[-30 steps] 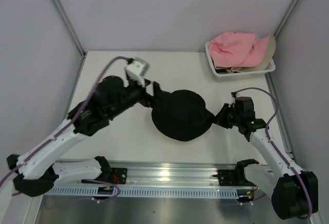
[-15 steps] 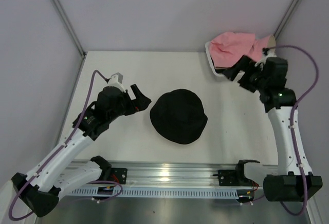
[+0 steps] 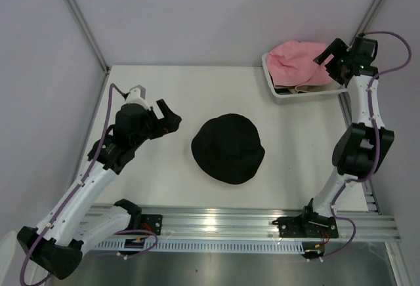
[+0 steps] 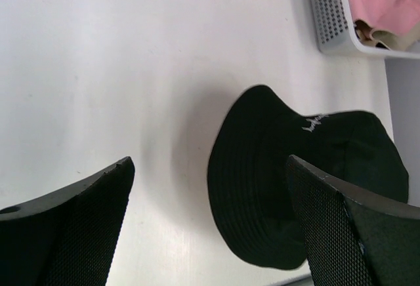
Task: Stack the hats
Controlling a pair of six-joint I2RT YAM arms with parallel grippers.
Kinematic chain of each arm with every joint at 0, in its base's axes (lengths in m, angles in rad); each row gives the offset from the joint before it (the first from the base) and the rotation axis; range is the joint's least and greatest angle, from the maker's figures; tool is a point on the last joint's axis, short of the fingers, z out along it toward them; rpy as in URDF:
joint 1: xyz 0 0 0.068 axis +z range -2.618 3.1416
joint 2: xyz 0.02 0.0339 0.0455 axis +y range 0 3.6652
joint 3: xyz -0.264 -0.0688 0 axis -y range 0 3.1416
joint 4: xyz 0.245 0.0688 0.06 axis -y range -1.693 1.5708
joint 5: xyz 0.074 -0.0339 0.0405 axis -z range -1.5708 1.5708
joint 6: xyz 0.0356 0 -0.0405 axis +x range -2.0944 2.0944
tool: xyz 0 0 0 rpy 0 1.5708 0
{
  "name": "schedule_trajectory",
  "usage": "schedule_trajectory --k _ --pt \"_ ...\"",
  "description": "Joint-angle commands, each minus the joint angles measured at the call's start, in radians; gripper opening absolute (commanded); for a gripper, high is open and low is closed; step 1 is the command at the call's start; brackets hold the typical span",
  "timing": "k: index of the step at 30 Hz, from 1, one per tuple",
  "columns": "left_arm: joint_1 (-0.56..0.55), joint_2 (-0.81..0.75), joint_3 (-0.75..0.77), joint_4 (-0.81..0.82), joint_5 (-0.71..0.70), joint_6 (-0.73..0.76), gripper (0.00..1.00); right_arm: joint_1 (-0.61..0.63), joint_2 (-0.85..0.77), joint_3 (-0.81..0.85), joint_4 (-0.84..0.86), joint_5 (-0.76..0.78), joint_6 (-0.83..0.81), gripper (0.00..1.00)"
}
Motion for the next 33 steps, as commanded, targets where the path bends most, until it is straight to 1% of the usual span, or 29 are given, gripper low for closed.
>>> schedule_trajectory --k 1,2,3,4,5,7,8,10,12,13,14,18,21,26,30,33 --pt "0.07 -0.005 0.046 0.032 -0.014 0.074 0.99 0.002 0.153 0.216 0.056 -0.067 -0.005 0.92" --pt "0.082 -0.003 0.044 0.039 -0.001 0.086 0.99 0.003 0.242 0.259 0.059 -0.087 -0.005 0.9" --pt "0.105 0.001 0.04 0.058 0.003 0.091 1.0 0.008 0.285 0.307 0.056 -0.103 -0.008 0.9" --pt "0.114 0.015 0.04 0.067 0.006 0.096 0.99 0.02 0.327 0.397 0.055 -0.125 -0.019 0.89" --pt "0.12 0.024 0.035 0.075 0.006 0.112 1.0 0.029 0.406 0.443 0.05 -0.122 -0.031 0.9" --pt "0.128 0.047 0.035 0.087 -0.011 0.126 0.99 0.052 0.485 0.531 0.024 -0.11 -0.064 0.91" --pt "0.136 0.076 0.038 0.089 -0.016 0.135 0.99 0.059 0.553 0.616 -0.005 -0.107 -0.059 0.91" --pt "0.145 0.108 0.046 0.084 -0.016 0.145 1.0 0.071 0.605 0.67 -0.004 -0.111 -0.041 0.91" --pt "0.162 0.157 0.064 0.083 -0.007 0.151 0.99 0.106 0.634 0.675 0.042 -0.076 -0.045 0.91" --pt "0.166 0.174 0.069 0.081 0.009 0.152 0.99 0.121 0.64 0.671 0.058 -0.02 -0.059 0.92" --pt "0.171 0.199 0.08 0.081 0.016 0.154 1.0 0.146 0.648 0.671 0.081 0.003 -0.064 0.92" --pt "0.182 0.23 0.09 0.089 0.038 0.172 1.0 0.183 0.697 0.68 0.113 0.066 -0.056 0.9" --pt "0.188 0.231 0.092 0.102 0.041 0.188 0.99 0.201 0.714 0.678 0.136 0.082 -0.062 0.88" --pt "0.194 0.227 0.092 0.104 0.03 0.218 0.99 0.203 0.747 0.692 0.194 0.117 -0.056 0.8" --pt "0.2 0.207 0.078 0.109 0.013 0.237 0.99 0.204 0.761 0.71 0.231 0.166 -0.056 0.79" --pt "0.206 0.201 0.069 0.13 0.013 0.241 1.0 0.208 0.775 0.713 0.283 0.171 -0.054 0.77"
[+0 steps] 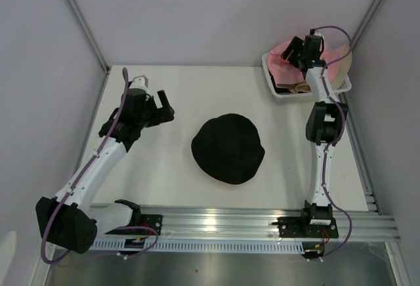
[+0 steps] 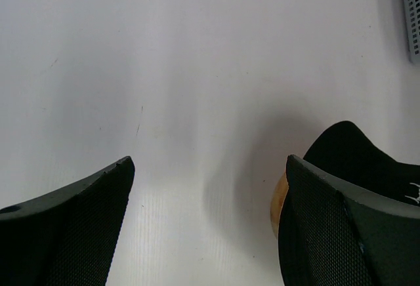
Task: Stack the hats
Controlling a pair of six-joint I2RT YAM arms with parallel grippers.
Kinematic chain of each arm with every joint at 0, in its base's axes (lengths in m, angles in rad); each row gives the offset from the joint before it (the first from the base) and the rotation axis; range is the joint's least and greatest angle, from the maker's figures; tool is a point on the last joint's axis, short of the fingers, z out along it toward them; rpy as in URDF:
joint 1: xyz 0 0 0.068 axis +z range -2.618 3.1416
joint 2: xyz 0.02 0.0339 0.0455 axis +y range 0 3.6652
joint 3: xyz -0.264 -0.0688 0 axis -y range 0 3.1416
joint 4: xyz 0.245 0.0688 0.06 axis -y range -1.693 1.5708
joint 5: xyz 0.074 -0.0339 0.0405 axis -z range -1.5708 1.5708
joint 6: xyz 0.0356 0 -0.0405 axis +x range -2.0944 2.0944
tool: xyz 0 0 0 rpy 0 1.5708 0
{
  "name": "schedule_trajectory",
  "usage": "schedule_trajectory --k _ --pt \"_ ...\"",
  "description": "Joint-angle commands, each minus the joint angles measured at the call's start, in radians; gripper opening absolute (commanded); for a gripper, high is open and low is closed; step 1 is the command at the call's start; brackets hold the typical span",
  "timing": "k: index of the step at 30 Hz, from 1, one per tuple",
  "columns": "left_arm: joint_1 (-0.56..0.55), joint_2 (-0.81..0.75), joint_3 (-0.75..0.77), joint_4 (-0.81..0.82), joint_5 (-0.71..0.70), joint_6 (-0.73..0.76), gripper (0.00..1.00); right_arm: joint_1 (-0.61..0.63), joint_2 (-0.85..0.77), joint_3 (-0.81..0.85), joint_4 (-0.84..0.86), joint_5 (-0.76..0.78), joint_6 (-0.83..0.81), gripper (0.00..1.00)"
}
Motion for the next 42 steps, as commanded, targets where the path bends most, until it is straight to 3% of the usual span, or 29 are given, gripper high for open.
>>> schedule_trajectory --k 1,6,7,11,14,22,29,33,37,42 --pt "0.018 -0.033 0.018 0.06 -0.009 0.032 0.99 -0.002 0.024 0.067 0.135 0.047 -0.009 0.75" --pt "0.02 -0.002 0.032 0.069 0.003 0.03 1.0 0.02 0.076 0.116 0.161 0.027 -0.015 0.6" --pt "0.02 0.004 0.033 0.069 0.007 0.03 0.99 0.023 0.079 0.114 0.169 0.027 -0.024 0.48" --pt "0.021 0.027 0.047 0.065 0.01 0.037 1.0 0.029 0.09 0.114 0.207 0.034 -0.046 0.24" --pt "0.021 0.032 0.05 0.065 0.005 0.04 0.99 0.029 0.09 0.119 0.204 0.034 -0.054 0.01" --pt "0.024 0.013 0.047 0.063 0.014 0.04 1.0 0.055 -0.045 0.064 0.144 -0.038 -0.12 0.0" --pt "0.024 0.012 0.091 0.017 0.048 0.021 0.99 0.081 -0.37 -0.127 0.176 -0.261 0.035 0.0" --pt "0.024 -0.013 0.094 0.034 0.16 0.009 0.99 0.11 -0.486 -0.163 0.239 -0.374 0.141 0.0" --pt "0.024 -0.042 0.116 0.066 0.157 -0.032 1.0 0.147 -0.593 -0.235 0.354 -0.509 0.273 0.0" --pt "0.024 -0.05 0.206 0.141 0.235 -0.063 1.0 0.237 -0.703 -0.31 0.353 -0.598 0.311 0.0"
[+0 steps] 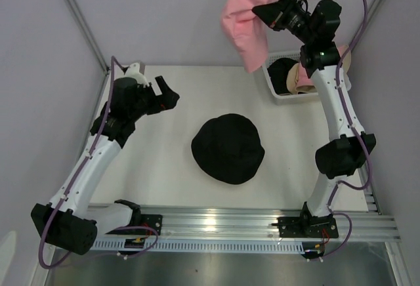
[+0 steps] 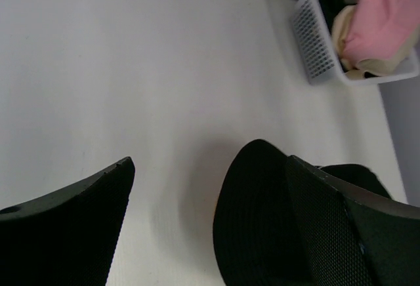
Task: Stack the hats
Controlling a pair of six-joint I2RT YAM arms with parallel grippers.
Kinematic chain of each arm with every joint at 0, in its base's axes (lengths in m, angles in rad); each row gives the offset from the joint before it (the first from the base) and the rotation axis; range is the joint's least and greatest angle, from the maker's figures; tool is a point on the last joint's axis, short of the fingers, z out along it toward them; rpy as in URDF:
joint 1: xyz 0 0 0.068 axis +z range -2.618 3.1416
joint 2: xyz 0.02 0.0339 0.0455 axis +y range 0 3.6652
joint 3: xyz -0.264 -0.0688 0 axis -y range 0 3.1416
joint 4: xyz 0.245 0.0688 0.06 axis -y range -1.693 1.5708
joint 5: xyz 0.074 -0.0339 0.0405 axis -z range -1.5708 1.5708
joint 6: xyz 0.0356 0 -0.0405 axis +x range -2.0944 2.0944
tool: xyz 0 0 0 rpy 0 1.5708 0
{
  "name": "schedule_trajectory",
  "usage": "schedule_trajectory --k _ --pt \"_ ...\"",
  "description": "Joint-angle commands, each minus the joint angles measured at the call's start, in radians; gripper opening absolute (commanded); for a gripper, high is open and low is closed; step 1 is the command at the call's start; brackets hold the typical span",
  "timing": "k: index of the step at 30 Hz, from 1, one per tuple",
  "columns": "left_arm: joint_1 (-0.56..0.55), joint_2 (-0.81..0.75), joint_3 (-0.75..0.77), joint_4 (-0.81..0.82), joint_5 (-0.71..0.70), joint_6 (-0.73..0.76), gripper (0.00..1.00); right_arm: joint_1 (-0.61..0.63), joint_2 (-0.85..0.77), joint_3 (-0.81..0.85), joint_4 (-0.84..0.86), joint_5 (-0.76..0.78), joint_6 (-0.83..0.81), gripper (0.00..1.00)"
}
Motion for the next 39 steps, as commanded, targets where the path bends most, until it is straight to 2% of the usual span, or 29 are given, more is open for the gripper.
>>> schedule_trajectory --k 1,6,10,12,13,14,17,22,26,33,39 --pt "0.011 -0.038 0.103 0.124 0.119 -0.034 1.0 0.05 -0.069 -0.076 0.057 -0.126 0.086 0.0" --pt "0.027 -0.028 0.137 0.176 0.189 -0.104 1.0 0.128 -0.195 -0.269 0.17 -0.169 0.194 0.0" --pt "0.105 -0.034 0.068 0.211 0.294 -0.313 0.99 0.176 -0.327 -0.482 0.272 -0.171 0.253 0.0" --pt "0.117 -0.073 -0.072 0.31 0.391 -0.46 1.0 0.199 -0.402 -0.604 0.319 -0.16 0.259 0.0" --pt "0.119 -0.093 -0.117 0.457 0.416 -0.505 1.0 0.222 -0.42 -0.634 0.328 -0.152 0.265 0.0" --pt "0.119 -0.135 -0.242 0.525 0.429 -0.596 1.0 0.23 -0.449 -0.683 0.336 -0.151 0.27 0.0" --pt "0.117 -0.234 -0.376 0.624 0.402 -0.716 1.0 0.256 -0.491 -0.753 0.376 -0.128 0.307 0.0" --pt "0.113 -0.397 -0.616 0.723 0.316 -0.885 0.97 0.294 -0.583 -0.966 0.577 -0.046 0.406 0.0" --pt "0.097 -0.46 -0.653 0.728 0.302 -0.924 0.96 0.319 -0.591 -1.044 0.693 -0.042 0.492 0.0" --pt "-0.013 -0.436 -0.681 0.791 0.319 -0.984 0.95 0.328 -0.617 -1.072 0.684 -0.022 0.463 0.0" --pt "-0.145 -0.457 -0.788 0.878 0.183 -1.074 0.92 0.332 -0.641 -1.104 0.669 0.021 0.455 0.0"
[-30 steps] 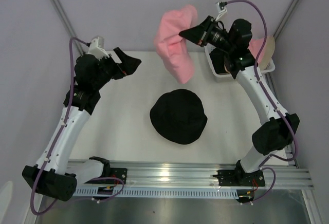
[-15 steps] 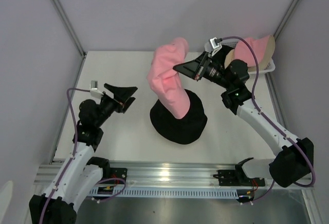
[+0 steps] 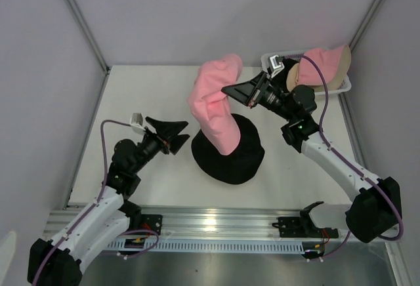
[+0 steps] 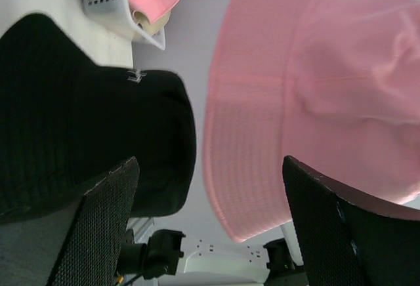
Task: Stack the hats
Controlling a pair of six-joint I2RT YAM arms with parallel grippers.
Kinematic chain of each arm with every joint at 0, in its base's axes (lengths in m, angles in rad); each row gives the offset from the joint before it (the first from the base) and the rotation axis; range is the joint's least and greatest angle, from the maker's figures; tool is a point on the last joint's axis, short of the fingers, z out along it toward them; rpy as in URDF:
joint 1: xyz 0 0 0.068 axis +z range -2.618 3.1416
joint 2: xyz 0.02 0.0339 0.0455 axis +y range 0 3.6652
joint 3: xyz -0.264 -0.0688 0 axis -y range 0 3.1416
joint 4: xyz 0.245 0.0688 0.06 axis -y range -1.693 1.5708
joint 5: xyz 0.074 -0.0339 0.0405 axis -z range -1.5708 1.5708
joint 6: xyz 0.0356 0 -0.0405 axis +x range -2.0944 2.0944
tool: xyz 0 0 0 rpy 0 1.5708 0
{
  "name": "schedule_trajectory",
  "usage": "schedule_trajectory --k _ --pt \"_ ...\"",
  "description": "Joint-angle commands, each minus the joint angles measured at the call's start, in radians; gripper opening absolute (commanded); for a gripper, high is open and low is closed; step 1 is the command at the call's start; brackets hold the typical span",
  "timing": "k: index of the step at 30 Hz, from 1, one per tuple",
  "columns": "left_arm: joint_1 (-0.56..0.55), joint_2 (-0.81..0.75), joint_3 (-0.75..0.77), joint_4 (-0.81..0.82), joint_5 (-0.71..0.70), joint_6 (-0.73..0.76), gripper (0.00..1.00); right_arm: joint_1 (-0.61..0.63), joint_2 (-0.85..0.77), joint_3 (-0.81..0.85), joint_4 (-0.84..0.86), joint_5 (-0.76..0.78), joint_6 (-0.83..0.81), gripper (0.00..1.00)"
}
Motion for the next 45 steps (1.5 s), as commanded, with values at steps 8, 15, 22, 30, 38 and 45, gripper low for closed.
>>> schedule_trajectory --k 8,15,22,30,38,45 --pt "-0.161 0.149 -0.06 0.377 -0.116 -0.098 0.91 0.018 -0.061 -0.059 0.104 0.086 0.04 0.0" --pt "-0.193 0.299 -0.063 0.617 -0.115 -0.098 0.87 0.02 -0.059 -0.063 0.101 0.081 0.045 0.0" --pt "-0.201 0.365 -0.047 0.78 -0.144 -0.089 0.74 0.022 -0.058 -0.068 0.086 0.069 0.066 0.0" --pt "-0.219 0.394 -0.046 0.84 -0.156 -0.068 0.07 0.02 -0.127 -0.042 -0.119 0.098 -0.05 0.0" --pt "-0.244 0.089 0.076 0.229 -0.288 0.219 0.01 0.02 -0.205 0.171 -0.822 0.265 -0.308 0.0" --pt "-0.261 -0.063 0.15 -0.137 -0.418 0.377 0.01 0.02 -0.26 0.21 -1.02 0.287 -0.29 0.0"
